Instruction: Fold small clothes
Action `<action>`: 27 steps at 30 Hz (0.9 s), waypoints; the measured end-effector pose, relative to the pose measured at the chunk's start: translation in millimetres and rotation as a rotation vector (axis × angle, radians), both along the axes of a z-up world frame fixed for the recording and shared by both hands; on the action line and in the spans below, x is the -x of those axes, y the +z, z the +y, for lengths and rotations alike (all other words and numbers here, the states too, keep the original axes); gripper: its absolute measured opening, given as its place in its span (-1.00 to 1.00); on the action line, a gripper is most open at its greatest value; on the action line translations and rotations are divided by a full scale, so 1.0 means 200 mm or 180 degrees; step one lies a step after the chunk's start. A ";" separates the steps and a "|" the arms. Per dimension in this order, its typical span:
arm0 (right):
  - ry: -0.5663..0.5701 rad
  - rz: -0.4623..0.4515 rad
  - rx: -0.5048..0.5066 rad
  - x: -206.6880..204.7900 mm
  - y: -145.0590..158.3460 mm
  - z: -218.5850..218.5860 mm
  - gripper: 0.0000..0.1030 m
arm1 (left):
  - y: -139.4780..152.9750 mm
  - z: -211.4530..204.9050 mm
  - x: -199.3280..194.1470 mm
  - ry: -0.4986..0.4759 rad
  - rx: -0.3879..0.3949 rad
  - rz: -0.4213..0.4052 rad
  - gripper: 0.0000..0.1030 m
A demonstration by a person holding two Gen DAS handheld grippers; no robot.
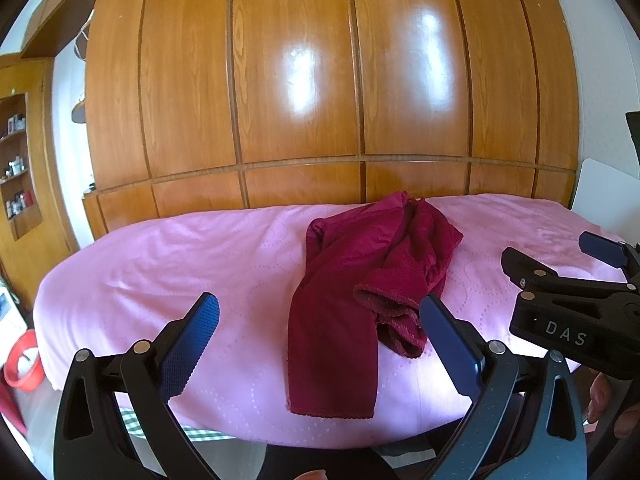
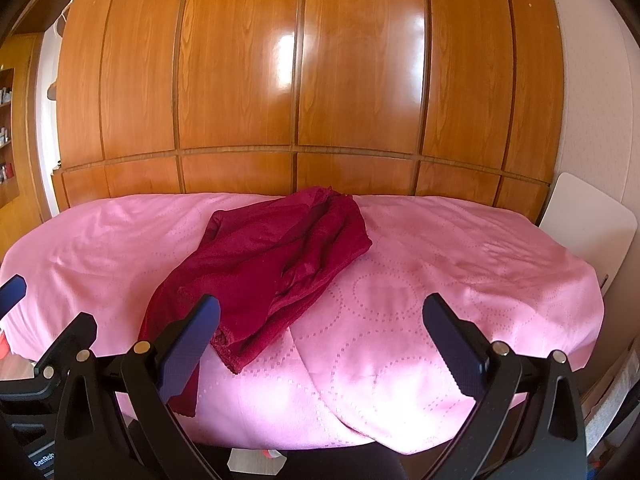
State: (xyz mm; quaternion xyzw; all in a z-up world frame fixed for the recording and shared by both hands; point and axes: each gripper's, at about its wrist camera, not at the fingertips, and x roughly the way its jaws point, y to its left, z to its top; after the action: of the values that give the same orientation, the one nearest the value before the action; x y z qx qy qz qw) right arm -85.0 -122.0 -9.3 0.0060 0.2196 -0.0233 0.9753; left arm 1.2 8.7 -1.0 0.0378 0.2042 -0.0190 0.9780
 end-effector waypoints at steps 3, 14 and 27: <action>0.0004 0.0021 0.0000 -0.01 -0.01 0.00 0.96 | 0.00 0.00 0.00 -0.0007 -0.0007 0.0016 0.93; -0.0017 0.0034 -0.0039 -0.02 -0.03 0.00 0.96 | 0.00 0.00 -0.02 -0.0010 0.0000 0.0053 0.93; 0.0158 0.0680 -0.0393 -0.20 -0.22 -0.16 0.96 | -0.07 0.13 -0.17 0.0266 0.0167 0.0298 0.93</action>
State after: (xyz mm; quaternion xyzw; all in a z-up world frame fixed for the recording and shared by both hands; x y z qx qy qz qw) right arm -45.0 -153.6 -54.1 0.0582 0.3234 0.0140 0.9444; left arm 34.9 34.0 -15.2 0.0026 0.2506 0.0147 0.9680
